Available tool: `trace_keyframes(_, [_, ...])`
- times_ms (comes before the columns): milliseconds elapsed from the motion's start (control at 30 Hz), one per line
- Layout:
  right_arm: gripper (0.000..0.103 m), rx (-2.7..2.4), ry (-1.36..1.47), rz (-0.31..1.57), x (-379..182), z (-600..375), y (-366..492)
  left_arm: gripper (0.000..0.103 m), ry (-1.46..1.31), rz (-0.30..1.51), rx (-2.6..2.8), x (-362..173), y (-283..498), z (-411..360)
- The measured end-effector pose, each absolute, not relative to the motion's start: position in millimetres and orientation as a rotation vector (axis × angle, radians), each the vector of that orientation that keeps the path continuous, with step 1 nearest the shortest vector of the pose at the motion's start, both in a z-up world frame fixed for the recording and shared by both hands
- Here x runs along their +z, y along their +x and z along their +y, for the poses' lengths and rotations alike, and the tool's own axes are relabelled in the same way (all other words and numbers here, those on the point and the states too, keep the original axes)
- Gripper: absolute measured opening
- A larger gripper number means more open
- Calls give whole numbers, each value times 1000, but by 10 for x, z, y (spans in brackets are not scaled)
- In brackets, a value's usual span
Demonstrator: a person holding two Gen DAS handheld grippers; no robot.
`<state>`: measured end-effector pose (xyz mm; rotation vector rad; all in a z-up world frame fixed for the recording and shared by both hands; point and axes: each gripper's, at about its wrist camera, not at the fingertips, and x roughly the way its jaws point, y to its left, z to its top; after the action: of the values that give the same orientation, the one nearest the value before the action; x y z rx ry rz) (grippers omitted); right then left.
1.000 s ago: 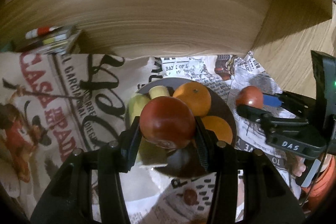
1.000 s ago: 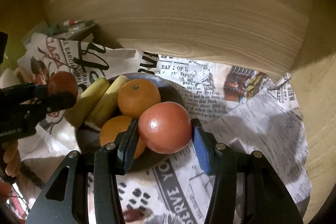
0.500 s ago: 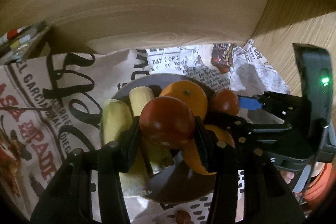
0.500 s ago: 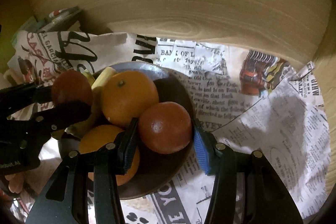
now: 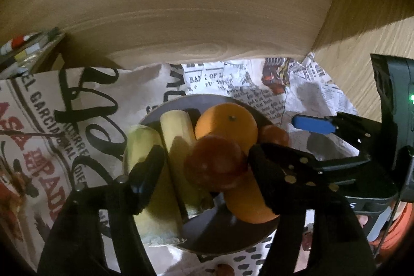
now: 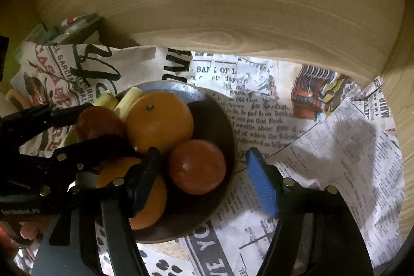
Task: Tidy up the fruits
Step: 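Place both red tomatoes on the grey plate beside the oranges while both tools release, then grasp a small mandarin with the left tool while the right tool grasps another mandarin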
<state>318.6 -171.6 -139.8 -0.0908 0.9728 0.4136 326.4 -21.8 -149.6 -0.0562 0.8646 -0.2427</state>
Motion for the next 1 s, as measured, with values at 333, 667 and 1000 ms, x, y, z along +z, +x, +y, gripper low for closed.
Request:
trace_keyframes(333, [68,394,-97,852,-989,-1765,2778,69,-79,761,-201,-1109,2858,-52])
trace_keyframes(667, [72,406,-58,743,-677,-1851,2162,77,-36,649,-128,-855,2187,122])
trace_keyframes(1000, [72,395,-80,825,-1087,-1916,1649,78,-17,729,-167,-1163,1711,132])
